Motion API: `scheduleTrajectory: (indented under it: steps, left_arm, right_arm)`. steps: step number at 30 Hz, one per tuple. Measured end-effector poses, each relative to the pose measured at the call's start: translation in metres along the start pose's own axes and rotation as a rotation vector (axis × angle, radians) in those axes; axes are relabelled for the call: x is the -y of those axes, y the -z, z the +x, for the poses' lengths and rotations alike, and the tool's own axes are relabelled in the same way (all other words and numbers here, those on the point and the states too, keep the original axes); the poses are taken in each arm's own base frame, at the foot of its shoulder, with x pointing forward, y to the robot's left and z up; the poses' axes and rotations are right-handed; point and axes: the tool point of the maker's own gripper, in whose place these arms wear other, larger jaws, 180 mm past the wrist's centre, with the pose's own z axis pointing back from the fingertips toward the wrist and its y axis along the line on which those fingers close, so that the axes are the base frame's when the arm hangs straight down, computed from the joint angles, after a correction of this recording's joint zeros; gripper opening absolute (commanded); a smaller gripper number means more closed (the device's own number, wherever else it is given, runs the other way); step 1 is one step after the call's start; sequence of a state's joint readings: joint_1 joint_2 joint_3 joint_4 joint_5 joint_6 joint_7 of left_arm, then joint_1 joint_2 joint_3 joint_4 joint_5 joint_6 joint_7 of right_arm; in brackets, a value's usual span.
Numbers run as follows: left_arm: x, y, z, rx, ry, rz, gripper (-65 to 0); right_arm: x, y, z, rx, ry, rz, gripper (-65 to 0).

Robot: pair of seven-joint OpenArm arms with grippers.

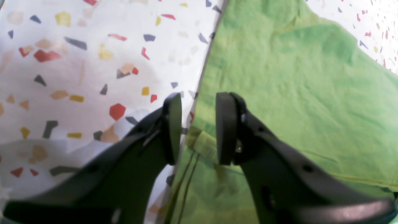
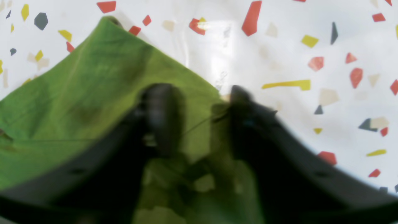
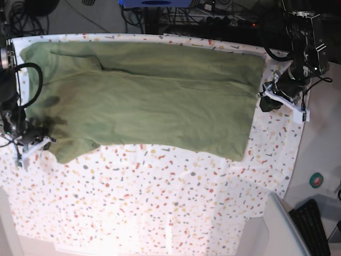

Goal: Layout the t-shirt on the table in an organized manner, then fold the t-shirt properly
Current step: 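Release and move both grippers to the opposite shirt edge, grasping it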

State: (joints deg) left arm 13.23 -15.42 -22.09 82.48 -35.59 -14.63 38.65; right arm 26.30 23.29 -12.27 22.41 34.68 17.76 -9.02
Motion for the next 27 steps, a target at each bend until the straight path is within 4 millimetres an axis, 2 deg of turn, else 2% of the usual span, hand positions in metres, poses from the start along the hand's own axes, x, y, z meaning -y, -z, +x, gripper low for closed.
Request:
scheduleTrajectory:
  steps: [1,5,9,11,13,15,17,19,23,27]
  left_arm:
    - [0.000,0.000,0.000,0.000,0.000,0.000,-46.2]
    - [0.003,0.003,0.004,-0.001,0.006,-0.004,-45.6]
    - [-0.003,0.024,0.018,-0.003,0.018,0.022,-45.4]
    - [-0.012,0.037,0.025,-0.023,0.040,0.066,-41.3]
    - [-0.013,0.052,0.032,-0.052,0.071,0.093,-31.8]
    - [0.004,0.071,0.039,-0.082,0.109,0.066,-22.4]
    - [0.026,0.089,0.047,-0.098,0.125,0.017,-18.3]
    - [0.040,0.101,0.056,-0.109,0.119,-0.007,-18.9]
    - [0.042,0.122,0.070,-0.112,0.098,0.009,-18.9]
    - [0.058,0.141,0.069,-0.117,0.116,-0.013,-18.9]
  right_arm:
    - [-0.001,0.000,0.000,-0.001,0.002,0.002,-65.0]
    - [-0.003,0.001,-0.001,-0.002,0.003,0.004,-65.0]
    - [-0.004,0.001,-0.001,-0.005,0.003,0.007,-65.0]
    - [-0.004,0.001,0.000,-0.003,0.002,0.008,-65.0]
    - [-0.005,0.001,-0.001,-0.003,0.001,0.011,-65.0]
    - [-0.006,0.001,-0.001,0.005,0.004,0.013,-65.0]
    - [-0.006,0.001,-0.002,0.004,0.008,0.015,-65.0]
    - [-0.006,0.001,-0.003,0.000,0.008,0.015,-65.0]
    - [-0.006,0.001,-0.003,0.000,0.007,0.014,-65.0]
    - [-0.005,0.001,-0.002,0.004,0.007,0.014,-65.0]
